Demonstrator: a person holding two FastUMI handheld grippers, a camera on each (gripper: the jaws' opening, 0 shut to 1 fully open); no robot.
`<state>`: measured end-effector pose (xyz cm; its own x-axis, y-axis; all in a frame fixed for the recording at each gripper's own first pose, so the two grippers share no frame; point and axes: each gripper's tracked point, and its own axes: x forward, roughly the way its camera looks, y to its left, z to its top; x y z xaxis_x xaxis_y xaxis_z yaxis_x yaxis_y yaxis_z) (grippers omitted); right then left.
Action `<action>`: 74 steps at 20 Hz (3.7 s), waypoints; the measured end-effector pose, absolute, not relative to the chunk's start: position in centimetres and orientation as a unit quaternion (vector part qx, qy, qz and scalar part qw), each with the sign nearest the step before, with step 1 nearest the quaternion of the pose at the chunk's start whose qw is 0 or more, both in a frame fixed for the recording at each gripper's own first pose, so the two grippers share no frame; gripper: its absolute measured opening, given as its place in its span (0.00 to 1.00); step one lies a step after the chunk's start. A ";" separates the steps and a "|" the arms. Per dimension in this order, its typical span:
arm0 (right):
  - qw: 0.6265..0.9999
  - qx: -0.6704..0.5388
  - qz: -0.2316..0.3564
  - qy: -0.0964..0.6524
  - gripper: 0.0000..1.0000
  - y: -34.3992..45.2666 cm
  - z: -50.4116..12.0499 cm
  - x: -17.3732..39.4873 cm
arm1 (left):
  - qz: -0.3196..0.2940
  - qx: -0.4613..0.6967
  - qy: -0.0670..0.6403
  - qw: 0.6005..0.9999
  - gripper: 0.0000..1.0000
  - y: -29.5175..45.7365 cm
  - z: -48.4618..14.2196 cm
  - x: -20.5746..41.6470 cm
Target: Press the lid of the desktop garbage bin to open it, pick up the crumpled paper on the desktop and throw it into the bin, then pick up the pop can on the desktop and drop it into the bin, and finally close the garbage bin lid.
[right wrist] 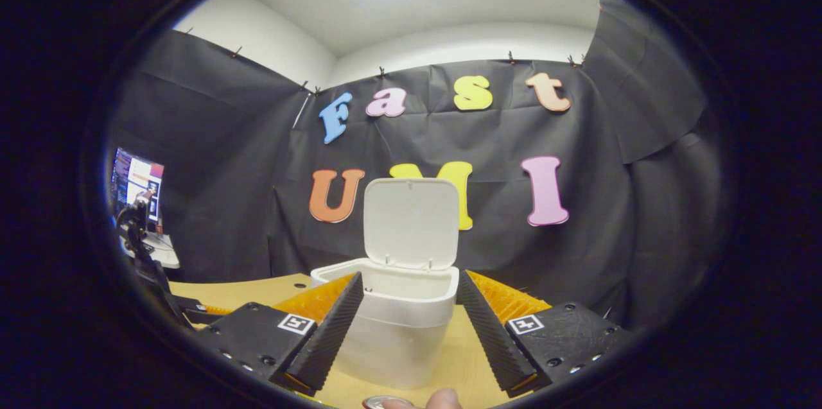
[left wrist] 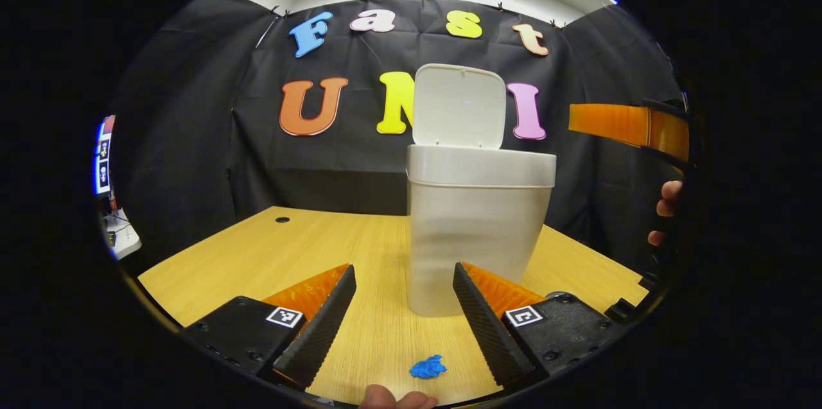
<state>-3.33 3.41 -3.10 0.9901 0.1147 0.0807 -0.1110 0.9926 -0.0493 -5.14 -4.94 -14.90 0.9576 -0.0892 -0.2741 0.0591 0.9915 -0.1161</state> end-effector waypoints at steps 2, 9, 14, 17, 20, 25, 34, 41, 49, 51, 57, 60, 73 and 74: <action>0.998 -0.022 0.058 -0.031 0.93 2.9 -4.5 -4.1 | -0.037 -0.057 0.168 0.983 0.99 -5.5 -16.9 -6.1; 0.998 -0.002 0.049 0.026 0.93 1.1 -11.0 -5.5 | -0.033 -0.040 0.247 0.968 0.99 -6.0 -22.4 -9.4; 0.998 0.020 0.038 0.048 0.93 0.0 -13.6 -6.3 | -0.041 -0.071 0.291 0.953 0.99 -7.8 -25.7 -11.2; 0.998 0.016 0.034 0.054 0.93 -0.3 -14.7 -6.8 | -0.044 -0.069 0.305 0.949 0.99 -8.3 -27.0 -11.3; 0.997 0.016 0.032 0.064 0.94 -0.3 -16.3 -7.3 | -0.043 -0.070 0.319 0.944 0.99 -8.6 -28.3 -11.3; 0.997 0.007 0.023 0.070 0.94 -0.1 -18.2 -8.3 | -0.035 -0.055 0.318 0.946 0.96 -8.4 -29.0 -11.1; 0.994 0.018 0.019 0.104 0.94 1.5 -21.3 -8.9 | -0.008 -0.033 0.304 0.952 0.70 -7.1 -29.3 -10.8; 0.993 0.000 0.012 0.121 0.94 2.6 -22.8 -8.3 | -0.015 -0.076 0.284 0.956 0.38 -6.8 -28.2 -9.8; 0.989 -0.015 0.006 0.148 0.94 3.5 -24.9 -7.4 | -0.009 -0.077 0.224 0.971 0.37 -4.2 -23.7 -7.8; 0.987 -0.018 0.001 0.157 0.94 3.4 -25.8 -7.1 | -0.006 -0.073 0.211 0.975 0.37 -3.5 -22.7 -7.3; 0.979 -0.020 -0.007 0.205 0.94 3.2 -29.1 -6.6 | -0.011 -0.072 0.174 0.982 0.37 -2.8 -19.1 -6.3; 0.977 -0.016 -0.006 0.213 0.94 3.2 -29.7 -6.5 | -0.014 -0.063 0.148 0.987 0.37 -2.7 -16.7 -5.5; 0.968 -0.034 0.008 0.247 0.93 2.8 -31.8 -6.2 | -0.031 -0.065 0.047 0.996 0.37 -3.3 -5.7 -1.8; 0.968 -0.027 0.011 0.250 0.92 2.9 -31.9 -6.2 | -0.029 -0.061 0.038 0.997 0.36 -3.1 -5.0 -1.3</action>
<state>-6.21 2.88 -31.86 0.8750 0.0082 -0.4841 -0.0354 0.9983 -0.0471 -1.34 -3.11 -4.99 0.9954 -0.0621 -0.0730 0.0528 0.9910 -0.1229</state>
